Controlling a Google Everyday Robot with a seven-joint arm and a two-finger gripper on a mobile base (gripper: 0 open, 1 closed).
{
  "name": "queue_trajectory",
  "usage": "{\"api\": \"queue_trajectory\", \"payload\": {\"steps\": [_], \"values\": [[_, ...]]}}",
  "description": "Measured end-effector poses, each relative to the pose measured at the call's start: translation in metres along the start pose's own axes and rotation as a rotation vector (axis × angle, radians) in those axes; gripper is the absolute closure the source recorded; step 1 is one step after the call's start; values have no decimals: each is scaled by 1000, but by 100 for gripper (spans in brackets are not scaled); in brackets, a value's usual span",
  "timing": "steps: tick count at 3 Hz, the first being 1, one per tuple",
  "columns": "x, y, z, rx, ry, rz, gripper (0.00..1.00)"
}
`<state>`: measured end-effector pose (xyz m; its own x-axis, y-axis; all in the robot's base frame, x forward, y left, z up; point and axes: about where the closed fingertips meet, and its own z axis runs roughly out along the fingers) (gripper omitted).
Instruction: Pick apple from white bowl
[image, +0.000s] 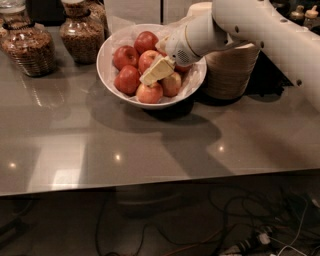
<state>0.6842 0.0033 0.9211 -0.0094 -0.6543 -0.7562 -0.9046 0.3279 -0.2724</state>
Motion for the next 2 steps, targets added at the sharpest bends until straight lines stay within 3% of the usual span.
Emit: {"api": "queue_trajectory", "payload": {"steps": [1,2], "values": [[10,-3,7,-6,23,12,31],[14,-1,14,-15,35,23,50]]}}
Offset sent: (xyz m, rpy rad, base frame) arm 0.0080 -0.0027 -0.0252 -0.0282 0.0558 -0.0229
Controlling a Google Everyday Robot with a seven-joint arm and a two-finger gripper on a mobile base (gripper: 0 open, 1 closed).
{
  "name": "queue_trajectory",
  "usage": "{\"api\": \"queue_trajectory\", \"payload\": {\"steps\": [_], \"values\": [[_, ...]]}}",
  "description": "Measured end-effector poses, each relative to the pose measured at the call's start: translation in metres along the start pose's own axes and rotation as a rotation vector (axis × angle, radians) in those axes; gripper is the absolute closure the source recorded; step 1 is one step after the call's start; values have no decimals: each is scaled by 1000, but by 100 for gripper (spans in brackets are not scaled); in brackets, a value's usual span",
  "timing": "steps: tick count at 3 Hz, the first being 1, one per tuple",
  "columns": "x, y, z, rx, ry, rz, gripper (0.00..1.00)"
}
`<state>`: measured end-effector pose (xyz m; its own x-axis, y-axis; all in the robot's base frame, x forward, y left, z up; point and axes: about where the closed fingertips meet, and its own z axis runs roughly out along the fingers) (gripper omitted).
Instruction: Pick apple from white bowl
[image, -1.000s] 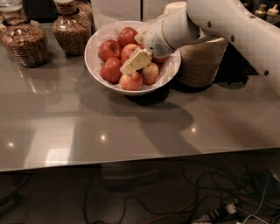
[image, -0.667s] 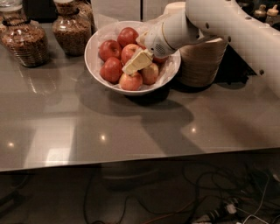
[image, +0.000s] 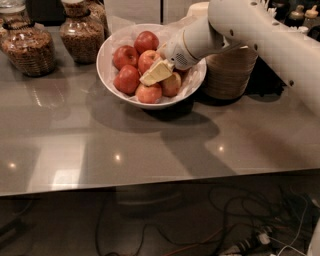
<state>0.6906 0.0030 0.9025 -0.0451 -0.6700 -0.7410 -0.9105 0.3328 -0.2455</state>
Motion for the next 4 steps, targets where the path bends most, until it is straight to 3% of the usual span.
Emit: {"api": "queue_trajectory", "payload": {"steps": [2,3,4], "values": [[-6,1,-12,21,-9,-6,96],[-16,-2,-30,36,-55,-29,100],[-20,2,-49,1,-125,-34,100]]}}
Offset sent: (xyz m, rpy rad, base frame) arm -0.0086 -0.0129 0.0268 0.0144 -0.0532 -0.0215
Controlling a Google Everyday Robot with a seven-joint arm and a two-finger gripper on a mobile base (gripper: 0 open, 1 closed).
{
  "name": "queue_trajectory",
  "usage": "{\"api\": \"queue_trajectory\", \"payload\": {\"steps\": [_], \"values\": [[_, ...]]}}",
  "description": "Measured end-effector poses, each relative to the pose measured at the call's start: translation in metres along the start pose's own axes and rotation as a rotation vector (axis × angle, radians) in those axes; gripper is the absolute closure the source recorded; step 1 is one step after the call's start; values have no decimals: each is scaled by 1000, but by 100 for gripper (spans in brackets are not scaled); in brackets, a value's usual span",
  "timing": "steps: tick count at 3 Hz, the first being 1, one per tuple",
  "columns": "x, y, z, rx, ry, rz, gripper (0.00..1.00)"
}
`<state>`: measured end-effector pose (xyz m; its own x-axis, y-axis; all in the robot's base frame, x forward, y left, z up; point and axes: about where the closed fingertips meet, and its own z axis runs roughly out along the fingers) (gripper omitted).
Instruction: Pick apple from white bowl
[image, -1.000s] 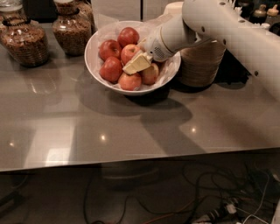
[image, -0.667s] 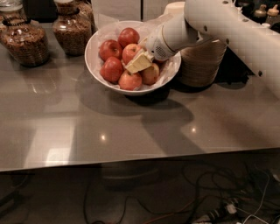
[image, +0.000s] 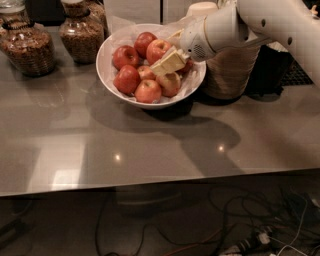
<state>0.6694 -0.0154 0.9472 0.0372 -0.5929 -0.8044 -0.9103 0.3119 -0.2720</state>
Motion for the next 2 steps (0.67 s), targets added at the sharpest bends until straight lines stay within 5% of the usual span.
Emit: {"api": "queue_trajectory", "payload": {"steps": [2], "values": [[-8,37,-49,-172,-79,34,100]]}}
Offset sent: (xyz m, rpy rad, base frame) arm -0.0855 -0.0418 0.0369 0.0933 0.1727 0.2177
